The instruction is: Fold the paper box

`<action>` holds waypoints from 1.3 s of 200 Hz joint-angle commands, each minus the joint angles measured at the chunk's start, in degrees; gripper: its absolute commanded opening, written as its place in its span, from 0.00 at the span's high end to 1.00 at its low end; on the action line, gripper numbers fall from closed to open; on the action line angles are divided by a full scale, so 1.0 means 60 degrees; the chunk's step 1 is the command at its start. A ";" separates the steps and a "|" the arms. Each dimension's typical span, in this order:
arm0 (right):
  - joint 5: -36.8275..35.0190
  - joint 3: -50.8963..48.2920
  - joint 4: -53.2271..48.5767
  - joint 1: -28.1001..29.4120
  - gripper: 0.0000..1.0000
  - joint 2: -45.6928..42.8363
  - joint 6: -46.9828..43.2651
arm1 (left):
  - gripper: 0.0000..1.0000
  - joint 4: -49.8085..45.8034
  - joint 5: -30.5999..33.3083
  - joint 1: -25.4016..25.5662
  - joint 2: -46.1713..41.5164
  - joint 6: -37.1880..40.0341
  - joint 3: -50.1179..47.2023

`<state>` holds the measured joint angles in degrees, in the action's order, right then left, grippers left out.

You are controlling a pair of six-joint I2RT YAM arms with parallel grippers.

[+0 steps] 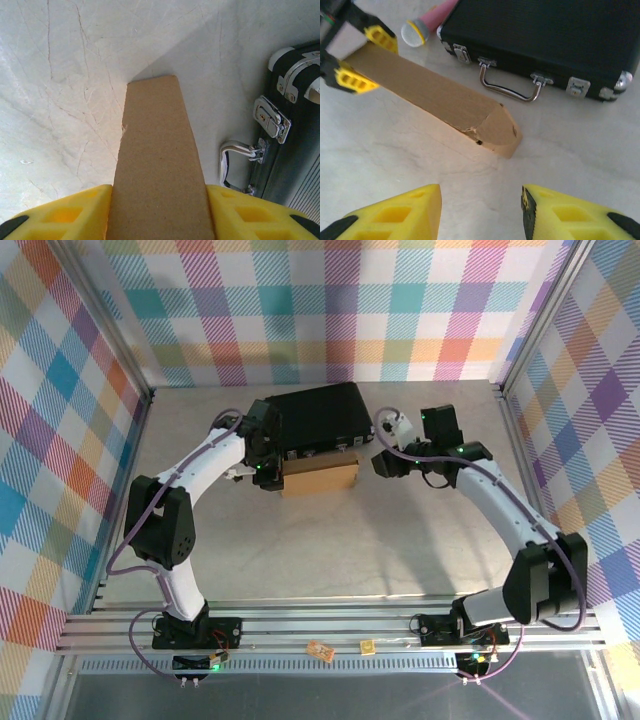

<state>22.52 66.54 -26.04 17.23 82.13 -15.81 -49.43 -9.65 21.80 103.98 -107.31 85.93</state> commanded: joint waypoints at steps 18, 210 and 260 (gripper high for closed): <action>-0.0170 0.0419 0.0517 0.0087 0.55 0.1014 -0.2887 | 0.50 -0.0477 -0.0324 -0.0017 0.0203 0.0073 0.0701; -0.1889 0.0070 0.0809 0.1059 0.60 0.1461 -0.4718 | 0.54 -0.0203 -0.0237 0.0351 0.0672 -0.0646 0.0818; -0.2333 -0.0210 0.1284 0.1155 0.52 0.1391 -0.4766 | 0.54 -0.0165 -0.0270 0.0307 0.0661 -0.0575 0.0818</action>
<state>9.45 65.67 -21.56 23.77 91.77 -42.89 -49.41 -10.94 23.81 107.53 -110.15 89.52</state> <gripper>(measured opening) 0.477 0.462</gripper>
